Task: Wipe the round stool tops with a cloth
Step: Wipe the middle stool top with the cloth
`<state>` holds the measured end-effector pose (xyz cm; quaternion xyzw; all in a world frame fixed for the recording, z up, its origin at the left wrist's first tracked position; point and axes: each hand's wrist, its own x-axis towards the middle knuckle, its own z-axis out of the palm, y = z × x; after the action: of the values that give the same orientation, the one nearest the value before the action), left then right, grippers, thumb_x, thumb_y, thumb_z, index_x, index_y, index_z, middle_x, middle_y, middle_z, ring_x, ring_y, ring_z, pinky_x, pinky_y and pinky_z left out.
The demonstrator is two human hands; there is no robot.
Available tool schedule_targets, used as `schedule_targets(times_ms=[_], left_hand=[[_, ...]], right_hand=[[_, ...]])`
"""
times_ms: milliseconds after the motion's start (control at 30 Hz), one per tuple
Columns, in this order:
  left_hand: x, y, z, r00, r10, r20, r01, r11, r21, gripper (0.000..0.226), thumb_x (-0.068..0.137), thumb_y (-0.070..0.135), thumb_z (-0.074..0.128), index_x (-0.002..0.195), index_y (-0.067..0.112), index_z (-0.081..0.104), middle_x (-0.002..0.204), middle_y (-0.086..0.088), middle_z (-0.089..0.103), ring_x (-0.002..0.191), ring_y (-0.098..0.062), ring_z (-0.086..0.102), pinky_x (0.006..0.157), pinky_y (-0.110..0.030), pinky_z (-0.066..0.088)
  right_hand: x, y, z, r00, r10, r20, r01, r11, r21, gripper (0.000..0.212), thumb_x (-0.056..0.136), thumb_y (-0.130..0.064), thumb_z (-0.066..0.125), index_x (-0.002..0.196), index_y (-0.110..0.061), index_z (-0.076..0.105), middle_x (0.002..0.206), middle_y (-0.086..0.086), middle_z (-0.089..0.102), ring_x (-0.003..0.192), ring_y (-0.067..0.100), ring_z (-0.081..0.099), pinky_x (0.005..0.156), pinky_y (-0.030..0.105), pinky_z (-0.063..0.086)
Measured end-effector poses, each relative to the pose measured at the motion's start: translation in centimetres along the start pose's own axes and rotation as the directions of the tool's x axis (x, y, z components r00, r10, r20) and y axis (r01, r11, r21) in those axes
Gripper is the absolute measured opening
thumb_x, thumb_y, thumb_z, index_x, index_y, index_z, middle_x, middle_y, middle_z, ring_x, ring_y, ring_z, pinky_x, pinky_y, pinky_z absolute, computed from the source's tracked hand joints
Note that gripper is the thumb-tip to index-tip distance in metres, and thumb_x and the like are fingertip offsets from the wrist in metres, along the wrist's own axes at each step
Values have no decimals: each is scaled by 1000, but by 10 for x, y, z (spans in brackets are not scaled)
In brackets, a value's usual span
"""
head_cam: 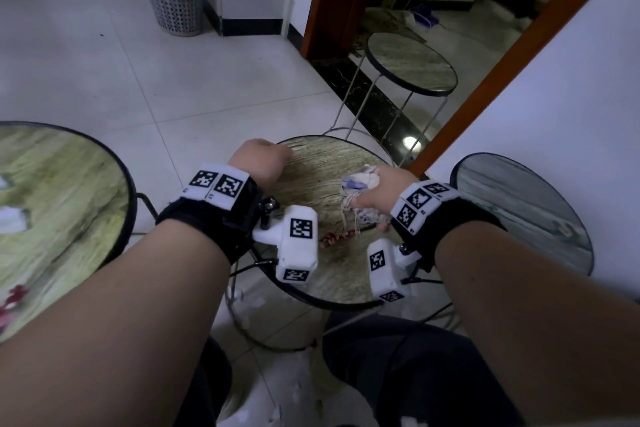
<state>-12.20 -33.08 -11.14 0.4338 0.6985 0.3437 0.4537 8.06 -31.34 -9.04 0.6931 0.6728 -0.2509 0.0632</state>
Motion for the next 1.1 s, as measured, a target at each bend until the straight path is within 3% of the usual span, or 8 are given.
schedule_targets(times_ms=[133,233,467,600,900,1100], left_hand=[[3,-1,0,1000,-14,-11,13,1000,-8,28,90,26,53,97,1,64,102,-22,65,99,-37,60,85,-38,47],[7,-3,-1,1000,-25,-18,25,999,-36,27,88,27,55,95,3,63,107,-22,65,104,-37,60,91,-42,48],[12,-4,-7,998,-48,-36,43,989,-143,20,76,32,57,71,12,59,91,-16,65,81,-27,56,79,-42,48],[18,-5,-10,998,-51,-40,44,984,-173,20,74,32,59,69,13,59,91,-15,65,80,-25,56,75,-39,46],[28,-10,-11,995,-79,-58,64,972,-227,16,83,22,58,70,12,59,87,-13,63,74,-26,55,70,-35,44],[29,-12,-13,994,-95,-61,78,970,-232,16,78,25,58,69,13,60,84,-12,65,74,-26,57,72,-36,45]], right_hand=[[14,-2,-3,1000,-15,-19,15,1000,-5,32,72,-39,71,95,-18,63,89,3,66,81,22,63,72,31,50],[22,-5,-5,1000,-11,-13,11,999,36,33,73,-38,72,94,-15,62,88,5,66,80,25,64,69,31,50],[36,-14,-9,999,-31,-29,32,999,28,38,72,-39,72,100,-15,63,89,6,68,80,25,66,73,32,55],[43,-21,-10,999,-46,-27,47,997,65,35,72,-36,73,99,-15,63,91,8,68,81,28,68,78,45,57],[57,-33,-16,997,-78,-26,79,994,75,34,75,-34,72,99,-14,61,94,9,67,83,30,67,82,45,56],[68,-34,-13,993,-103,-58,110,984,143,37,67,-36,73,100,-22,60,95,3,66,86,26,66,79,46,57]])
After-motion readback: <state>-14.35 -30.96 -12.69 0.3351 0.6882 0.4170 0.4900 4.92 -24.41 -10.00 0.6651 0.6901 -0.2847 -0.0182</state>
